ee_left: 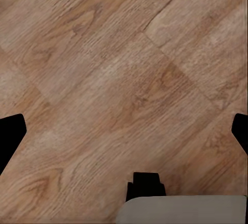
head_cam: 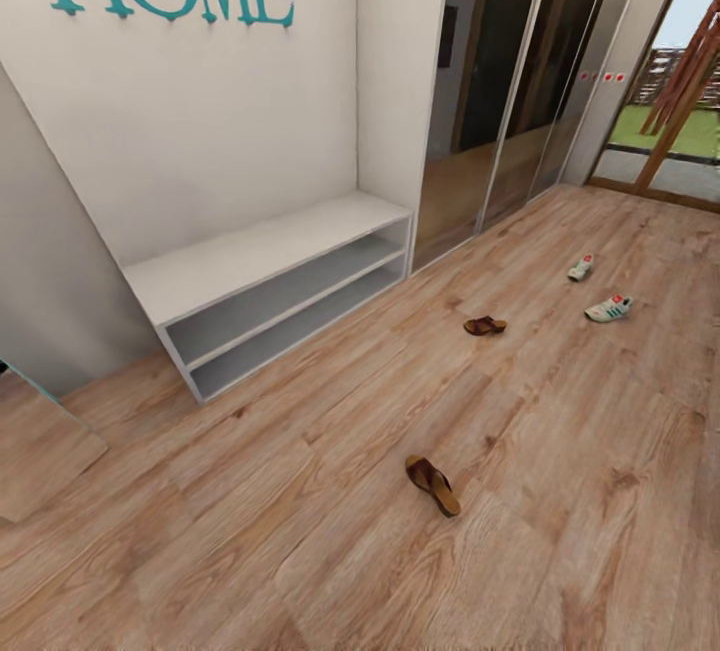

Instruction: Pick up the two gym shoes and the two sandals from the corridor floor and place them onto the hallstand (shoe rack) in the corridor, making sure they are on the rack and not on the floor. Arrange them so the two gym shoes are next to each other and the two sandals are next to each other.

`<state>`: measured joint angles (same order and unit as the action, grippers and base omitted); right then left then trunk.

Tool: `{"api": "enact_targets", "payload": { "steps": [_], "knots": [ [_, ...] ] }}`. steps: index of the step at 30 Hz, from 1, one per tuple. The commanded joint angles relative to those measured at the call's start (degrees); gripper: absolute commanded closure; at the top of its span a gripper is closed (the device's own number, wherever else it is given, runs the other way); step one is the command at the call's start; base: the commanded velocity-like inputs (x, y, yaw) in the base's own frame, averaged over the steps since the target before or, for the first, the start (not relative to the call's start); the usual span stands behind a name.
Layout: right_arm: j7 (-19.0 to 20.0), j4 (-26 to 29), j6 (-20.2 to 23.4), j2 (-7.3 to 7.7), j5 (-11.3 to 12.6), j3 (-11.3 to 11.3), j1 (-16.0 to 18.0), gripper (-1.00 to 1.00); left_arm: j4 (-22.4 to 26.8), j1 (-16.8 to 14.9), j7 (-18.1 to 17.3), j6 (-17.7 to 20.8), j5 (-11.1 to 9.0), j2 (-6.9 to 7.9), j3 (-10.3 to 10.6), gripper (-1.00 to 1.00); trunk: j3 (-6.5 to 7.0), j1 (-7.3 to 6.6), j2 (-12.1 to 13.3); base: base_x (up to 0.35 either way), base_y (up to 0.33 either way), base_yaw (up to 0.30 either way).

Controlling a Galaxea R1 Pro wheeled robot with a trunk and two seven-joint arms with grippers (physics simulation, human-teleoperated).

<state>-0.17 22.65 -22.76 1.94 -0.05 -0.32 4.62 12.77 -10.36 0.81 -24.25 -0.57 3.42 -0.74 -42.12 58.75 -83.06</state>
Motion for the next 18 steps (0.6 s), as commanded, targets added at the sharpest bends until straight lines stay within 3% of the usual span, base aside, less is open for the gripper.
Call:
{"api": "enact_targets", "payload": {
  "steps": [1,18],
  "knots": [
    [-0.01,-0.06,-0.18,0.00,-0.01,-0.03,0.04,-1.00,-0.03,-0.02,0.06,-0.17,-0.05,0.00,-0.05,-1.00,-0.13,-0.02,-0.02,-0.116,-0.140,-0.138],
    [-0.01,-0.06,-0.18,0.00,-0.02,-0.03,0.04,-1.00,-0.03,-0.02,0.13,-0.12,-0.04,-0.15,-0.07,-1.00,-1.59,-0.02,-0.02,-0.022,-0.026,-0.129]
  ]
}}
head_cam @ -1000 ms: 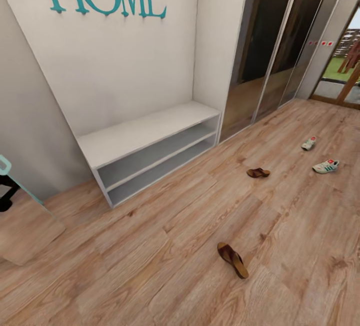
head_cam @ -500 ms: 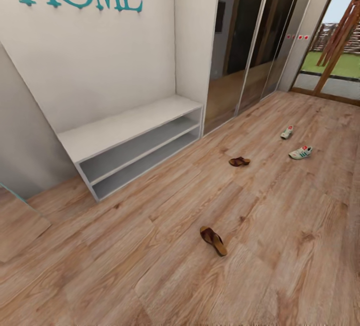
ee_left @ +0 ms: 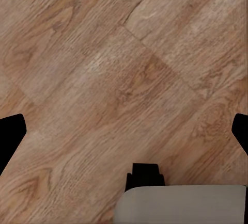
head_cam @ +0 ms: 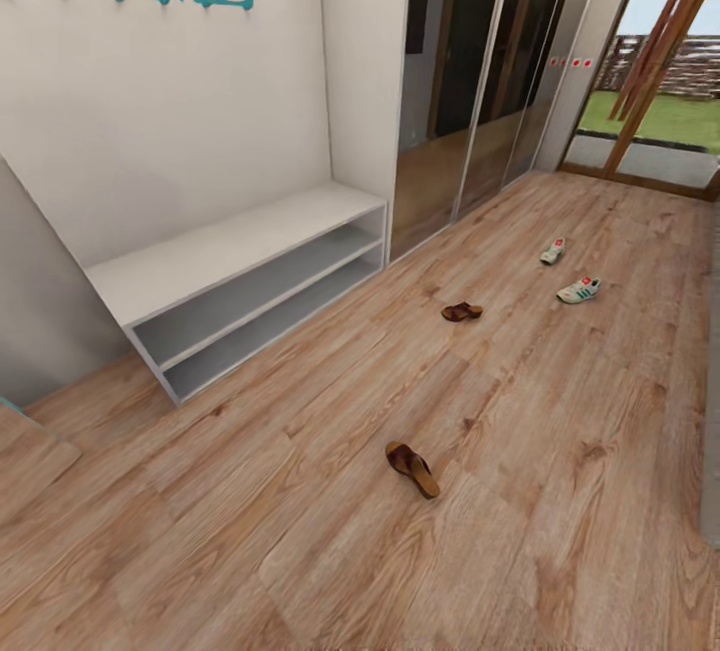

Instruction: Pick up the two gym shoes and the two sandals from the corridor floor and place them onto the hallstand (shoe rack) in the corridor, making sure they are on the rack and not on the floor. Arrange them so the two gym shoes are next to each other and the two sandals are next to each other.

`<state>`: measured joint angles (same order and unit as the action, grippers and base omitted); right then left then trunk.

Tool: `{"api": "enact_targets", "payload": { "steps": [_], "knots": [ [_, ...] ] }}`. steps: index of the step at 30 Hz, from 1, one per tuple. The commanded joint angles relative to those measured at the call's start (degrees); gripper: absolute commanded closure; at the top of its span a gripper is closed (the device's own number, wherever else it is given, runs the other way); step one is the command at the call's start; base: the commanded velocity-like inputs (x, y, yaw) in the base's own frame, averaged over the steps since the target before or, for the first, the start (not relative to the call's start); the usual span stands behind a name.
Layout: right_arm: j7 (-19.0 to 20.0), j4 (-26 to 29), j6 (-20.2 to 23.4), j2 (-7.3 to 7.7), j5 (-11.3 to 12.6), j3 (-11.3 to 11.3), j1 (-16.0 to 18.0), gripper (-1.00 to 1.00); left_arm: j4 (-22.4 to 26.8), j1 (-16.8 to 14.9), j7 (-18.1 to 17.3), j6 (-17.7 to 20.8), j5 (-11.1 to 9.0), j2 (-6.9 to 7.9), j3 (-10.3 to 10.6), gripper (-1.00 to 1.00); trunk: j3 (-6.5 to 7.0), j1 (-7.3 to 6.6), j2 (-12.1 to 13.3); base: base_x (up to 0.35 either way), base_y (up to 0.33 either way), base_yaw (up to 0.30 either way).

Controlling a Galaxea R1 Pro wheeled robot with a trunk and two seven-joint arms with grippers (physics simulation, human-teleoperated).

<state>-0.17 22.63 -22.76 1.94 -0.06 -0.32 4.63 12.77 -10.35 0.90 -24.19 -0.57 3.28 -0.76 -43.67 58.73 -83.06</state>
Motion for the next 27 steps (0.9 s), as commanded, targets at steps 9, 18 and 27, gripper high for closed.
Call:
{"api": "enact_targets", "payload": {
  "steps": [9,18,27],
  "knots": [
    [-0.03,-0.05,-0.18,0.00,-0.02,-0.03,0.03,-1.00,-0.03,-0.02,0.14,-0.09,-0.12,0.25,-0.92,-1.00,-0.83,0.00,-0.02,0.000,0.000,-0.112],
    [-0.01,-0.05,-0.18,0.00,-0.03,-0.03,0.03,-1.00,-0.04,-0.02,-0.22,-0.20,-0.13,0.25,-4.85,-1.00,-1.62,0.00,-0.02,0.000,0.000,-0.103],
    [-0.02,-0.05,-0.18,0.00,-0.03,-0.03,0.03,-1.00,-0.03,-0.02,-0.74,-0.24,-0.04,0.06,-6.52,-1.00,-2.42,0.00,-0.02,0.000,0.000,-0.097]
  ]
}}
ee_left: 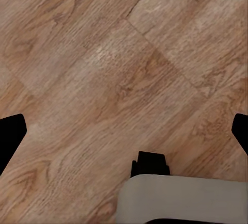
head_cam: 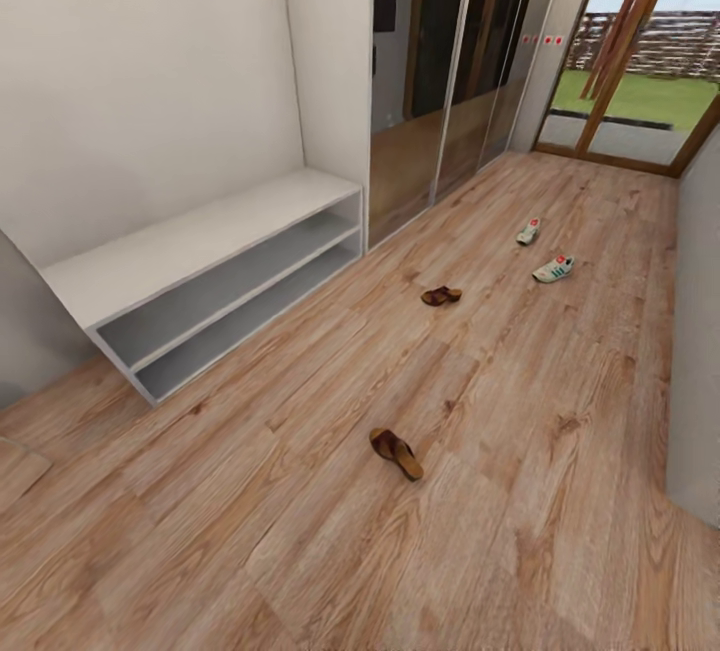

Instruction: Pick up the two gym shoes and the two sandals from the corridor floor and place them onto the hallstand (shoe rack) in the corridor, making sure they are on the rack and not on the floor. Arrange them so the two gym shoes are next to each other and the two sandals are next to each other.

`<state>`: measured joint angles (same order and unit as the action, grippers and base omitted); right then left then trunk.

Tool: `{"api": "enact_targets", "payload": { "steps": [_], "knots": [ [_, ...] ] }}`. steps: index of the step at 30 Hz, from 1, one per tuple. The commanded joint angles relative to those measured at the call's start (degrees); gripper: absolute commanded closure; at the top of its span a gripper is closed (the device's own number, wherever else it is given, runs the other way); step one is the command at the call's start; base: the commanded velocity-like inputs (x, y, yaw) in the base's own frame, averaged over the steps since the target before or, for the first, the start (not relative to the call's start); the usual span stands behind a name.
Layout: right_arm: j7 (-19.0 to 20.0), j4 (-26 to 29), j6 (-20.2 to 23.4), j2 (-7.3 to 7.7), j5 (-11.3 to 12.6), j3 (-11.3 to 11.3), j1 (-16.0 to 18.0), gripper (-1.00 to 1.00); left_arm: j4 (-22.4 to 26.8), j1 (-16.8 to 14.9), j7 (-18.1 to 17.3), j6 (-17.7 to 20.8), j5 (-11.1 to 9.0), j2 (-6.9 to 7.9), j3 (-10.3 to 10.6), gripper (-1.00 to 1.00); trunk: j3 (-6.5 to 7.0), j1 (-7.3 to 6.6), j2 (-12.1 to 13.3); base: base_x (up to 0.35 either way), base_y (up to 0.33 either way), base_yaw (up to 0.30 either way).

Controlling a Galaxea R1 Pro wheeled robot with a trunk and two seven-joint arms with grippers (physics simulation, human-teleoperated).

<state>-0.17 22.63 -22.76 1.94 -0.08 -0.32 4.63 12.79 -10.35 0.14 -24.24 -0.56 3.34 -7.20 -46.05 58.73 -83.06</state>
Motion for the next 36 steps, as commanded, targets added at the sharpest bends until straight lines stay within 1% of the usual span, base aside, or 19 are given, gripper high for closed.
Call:
{"api": "enact_targets", "payload": {
  "steps": [1,10,36],
  "knots": [
    [-0.01,-0.04,-0.18,0.00,0.01,-0.03,0.03,-1.00,-0.05,-0.03,0.00,-0.19,-0.05,-0.02,-0.09,-1.00,-0.13,0.00,-0.02,0.006,0.000,-0.084],
    [0.00,-0.04,-0.18,0.00,0.02,-0.03,0.03,-1.00,0.03,-0.03,0.00,-0.27,0.02,-0.08,-0.16,-1.00,-0.65,0.00,-0.02,0.128,-0.086,-0.035],
    [0.02,0.82,-0.58,0.00,-0.01,0.06,0.03,-1.00,-0.04,-0.03,0.04,-0.21,0.01,-0.17,-0.31,-1.00,-0.74,0.00,-0.02,0.233,-0.172,-0.002]
  ]
}}
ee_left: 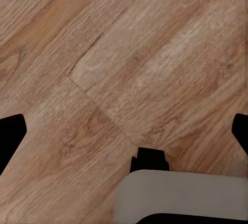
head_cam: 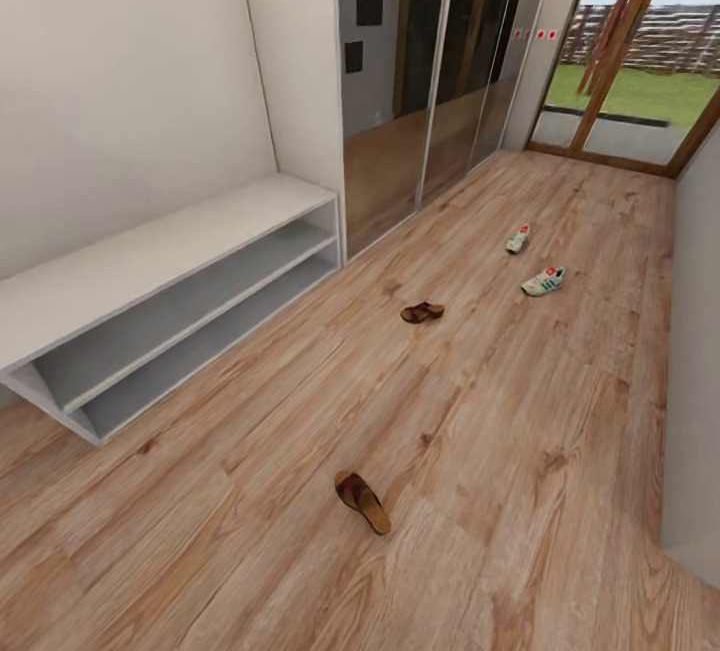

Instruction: Pick up the two gym shoes and the two sandals from the corridor floor and place them onto the hallstand (shoe rack) in the corridor, making sure they are on the rack and not on the floor. Arrange them so the two gym shoes are next to each other and the two sandals are next to each other.

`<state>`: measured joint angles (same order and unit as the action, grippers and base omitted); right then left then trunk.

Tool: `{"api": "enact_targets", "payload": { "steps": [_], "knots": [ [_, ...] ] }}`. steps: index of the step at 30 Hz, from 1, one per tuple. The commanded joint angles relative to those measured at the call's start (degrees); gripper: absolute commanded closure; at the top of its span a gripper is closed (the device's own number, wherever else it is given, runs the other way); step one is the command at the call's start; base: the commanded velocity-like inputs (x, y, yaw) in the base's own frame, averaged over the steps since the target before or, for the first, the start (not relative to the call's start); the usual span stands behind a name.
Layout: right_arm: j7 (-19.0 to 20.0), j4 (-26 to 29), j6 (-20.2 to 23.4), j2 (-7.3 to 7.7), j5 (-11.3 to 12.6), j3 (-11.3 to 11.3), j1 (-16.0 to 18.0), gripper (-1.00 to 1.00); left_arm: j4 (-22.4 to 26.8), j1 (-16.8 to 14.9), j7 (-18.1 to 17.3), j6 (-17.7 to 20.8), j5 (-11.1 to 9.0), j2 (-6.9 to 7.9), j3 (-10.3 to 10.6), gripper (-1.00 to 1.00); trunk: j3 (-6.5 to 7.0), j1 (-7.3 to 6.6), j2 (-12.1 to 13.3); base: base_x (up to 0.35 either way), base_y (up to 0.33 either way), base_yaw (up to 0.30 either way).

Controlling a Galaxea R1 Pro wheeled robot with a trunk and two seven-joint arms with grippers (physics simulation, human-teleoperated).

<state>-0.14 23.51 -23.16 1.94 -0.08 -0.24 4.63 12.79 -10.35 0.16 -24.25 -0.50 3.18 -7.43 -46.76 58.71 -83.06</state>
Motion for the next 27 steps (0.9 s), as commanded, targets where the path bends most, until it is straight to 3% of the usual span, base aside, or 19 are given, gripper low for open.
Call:
{"api": "enact_targets", "payload": {
  "steps": [1,12,27],
  "knots": [
    [-0.02,-0.05,-0.19,0.00,-0.01,-0.03,0.03,-1.00,-0.04,-0.03,0.02,-0.20,-0.04,-0.01,-0.07,-1.00,-0.04,0.02,-0.01,0.226,-0.185,0.000],
    [0.15,-0.13,-0.15,0.28,-0.16,0.21,0.03,-1.00,-0.04,-0.03,0.02,-0.20,-0.03,-0.08,-0.13,-1.00,-0.04,0.02,-0.01,0.160,-0.175,0.000],
    [0.09,-0.13,-0.13,0.43,-0.13,0.17,0.03,-1.00,-0.04,-0.03,0.02,-0.18,-0.03,-0.04,-0.13,-1.00,-0.04,0.02,-0.01,0.021,-0.025,0.000]
  ]
}}
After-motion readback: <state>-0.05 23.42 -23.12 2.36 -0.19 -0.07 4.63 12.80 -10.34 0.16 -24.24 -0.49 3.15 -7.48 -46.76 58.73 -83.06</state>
